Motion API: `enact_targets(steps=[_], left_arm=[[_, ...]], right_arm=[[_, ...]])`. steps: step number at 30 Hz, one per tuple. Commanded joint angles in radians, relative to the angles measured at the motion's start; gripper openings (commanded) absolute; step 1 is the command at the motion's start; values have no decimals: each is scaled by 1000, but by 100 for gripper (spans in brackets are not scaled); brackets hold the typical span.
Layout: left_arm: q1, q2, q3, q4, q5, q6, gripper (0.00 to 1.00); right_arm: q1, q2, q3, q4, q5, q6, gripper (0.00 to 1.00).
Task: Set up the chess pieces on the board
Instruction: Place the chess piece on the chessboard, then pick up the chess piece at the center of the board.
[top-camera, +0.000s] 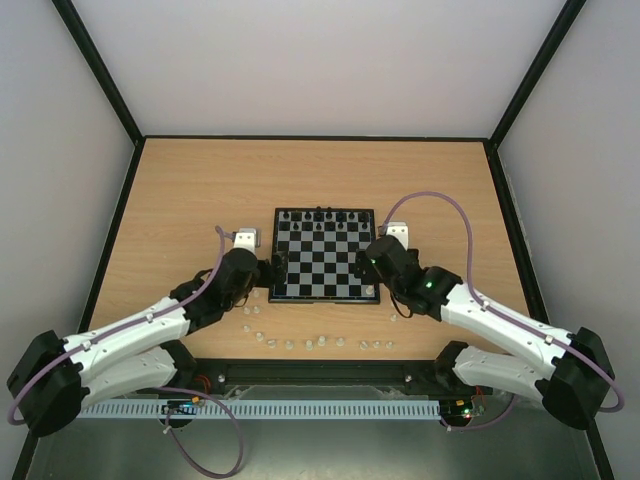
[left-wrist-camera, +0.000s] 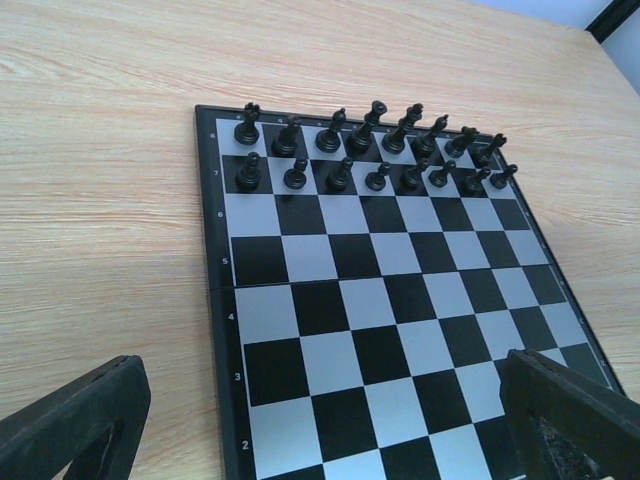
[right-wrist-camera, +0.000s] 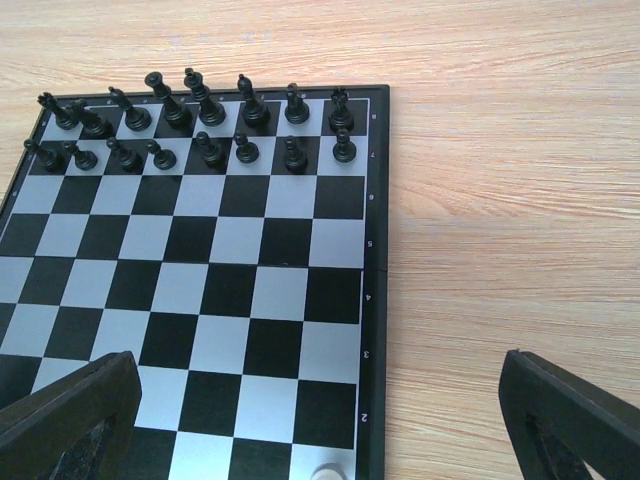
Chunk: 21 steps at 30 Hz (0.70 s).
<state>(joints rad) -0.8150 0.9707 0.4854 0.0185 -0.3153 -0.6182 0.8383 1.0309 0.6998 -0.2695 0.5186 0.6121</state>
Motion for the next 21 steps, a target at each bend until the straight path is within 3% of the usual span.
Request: enact_targets(steps=[1,21], left_arm=[[18,30,3,31,-5,5,99],[51,26,11,2,-6,-4,99]], right_arm=[[4,-7,-38,61,23,-18,99],[4,6,-82,108,25,-12,99]])
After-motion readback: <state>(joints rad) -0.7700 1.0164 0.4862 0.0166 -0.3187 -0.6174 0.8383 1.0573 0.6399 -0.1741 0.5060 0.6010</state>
